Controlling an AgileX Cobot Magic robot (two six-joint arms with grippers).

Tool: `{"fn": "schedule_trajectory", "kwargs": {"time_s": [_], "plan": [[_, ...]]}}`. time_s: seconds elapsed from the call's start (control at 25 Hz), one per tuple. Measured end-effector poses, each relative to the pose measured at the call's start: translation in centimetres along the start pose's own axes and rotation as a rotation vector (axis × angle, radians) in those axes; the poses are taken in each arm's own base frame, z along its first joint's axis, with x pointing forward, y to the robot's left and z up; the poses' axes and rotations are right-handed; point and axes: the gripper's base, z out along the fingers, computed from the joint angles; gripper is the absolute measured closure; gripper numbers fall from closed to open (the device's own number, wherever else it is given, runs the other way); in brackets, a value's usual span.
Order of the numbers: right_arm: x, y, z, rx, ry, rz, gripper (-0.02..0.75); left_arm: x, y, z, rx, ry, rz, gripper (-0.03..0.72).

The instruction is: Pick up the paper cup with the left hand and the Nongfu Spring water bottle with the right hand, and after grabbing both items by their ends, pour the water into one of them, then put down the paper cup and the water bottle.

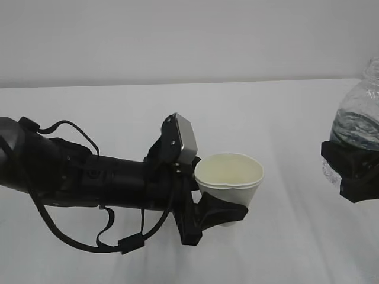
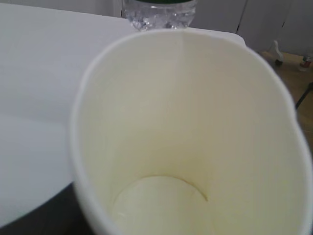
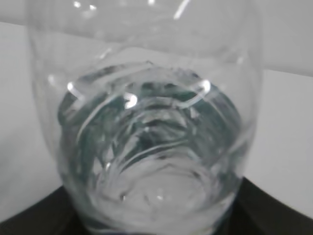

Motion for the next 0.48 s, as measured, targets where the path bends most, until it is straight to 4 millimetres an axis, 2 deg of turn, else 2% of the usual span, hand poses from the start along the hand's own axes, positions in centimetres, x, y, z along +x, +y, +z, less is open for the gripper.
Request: {"fn": "schedule_trajectory", "kwargs": {"time_s": [0.48], "plan": [[-0.6, 0.0, -1.7, 0.030, 0.055, -0.060, 0.301, 0.0, -0.2, 0.2, 0.009, 0.002, 0.006, 0.267]]}}
